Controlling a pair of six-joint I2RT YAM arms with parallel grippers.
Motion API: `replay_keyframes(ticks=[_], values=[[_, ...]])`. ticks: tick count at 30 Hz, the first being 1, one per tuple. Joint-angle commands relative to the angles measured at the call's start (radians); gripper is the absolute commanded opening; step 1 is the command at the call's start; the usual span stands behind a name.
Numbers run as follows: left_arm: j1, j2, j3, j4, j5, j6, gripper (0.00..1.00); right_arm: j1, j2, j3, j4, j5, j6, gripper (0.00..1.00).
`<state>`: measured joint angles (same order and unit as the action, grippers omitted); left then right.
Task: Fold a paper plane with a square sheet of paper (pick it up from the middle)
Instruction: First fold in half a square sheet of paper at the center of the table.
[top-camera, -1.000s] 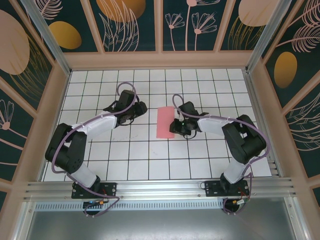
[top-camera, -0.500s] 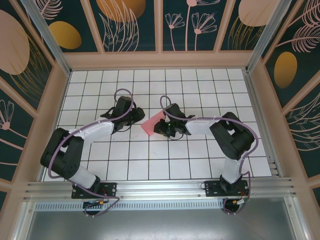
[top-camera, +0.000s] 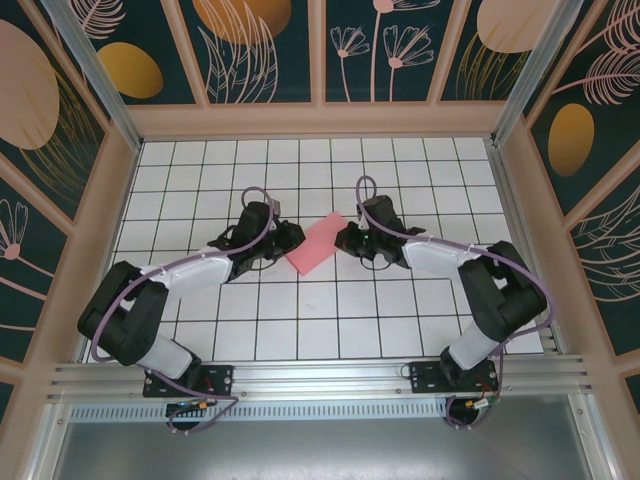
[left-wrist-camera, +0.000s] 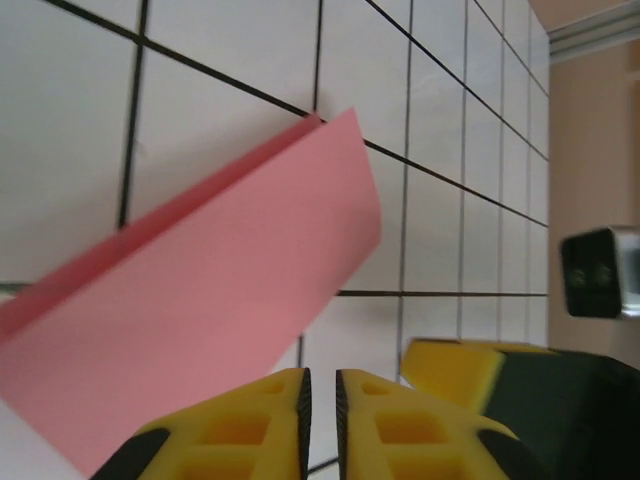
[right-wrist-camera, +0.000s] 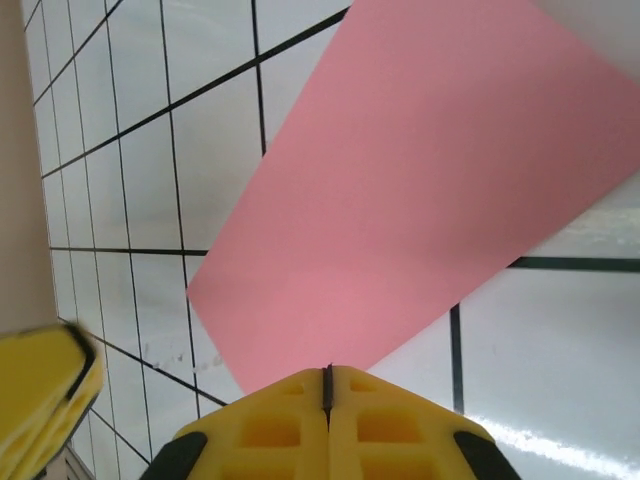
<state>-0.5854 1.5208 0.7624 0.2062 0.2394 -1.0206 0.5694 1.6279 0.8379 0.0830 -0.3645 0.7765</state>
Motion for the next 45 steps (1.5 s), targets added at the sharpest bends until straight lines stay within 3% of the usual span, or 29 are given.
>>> replay_keyframes(ticks=[1, 8, 26, 45], values=[[-0.030, 0.037, -0.012, 0.068, 0.001, -0.063, 0.11, -0.006, 0.083, 0.040, 0.030, -0.068, -0.042, 0.00], [-0.077, 0.150, 0.034, 0.061, -0.034, -0.095, 0.00, -0.017, 0.192, 0.092, 0.065, -0.114, -0.049, 0.00], [-0.082, 0.300, 0.095, 0.076, 0.024, -0.094, 0.00, -0.018, 0.275, 0.172, -0.060, -0.112, -0.126, 0.00], [-0.083, 0.331, 0.091, 0.050, 0.067, -0.060, 0.00, -0.016, 0.294, 0.187, -0.089, -0.133, -0.140, 0.00]])
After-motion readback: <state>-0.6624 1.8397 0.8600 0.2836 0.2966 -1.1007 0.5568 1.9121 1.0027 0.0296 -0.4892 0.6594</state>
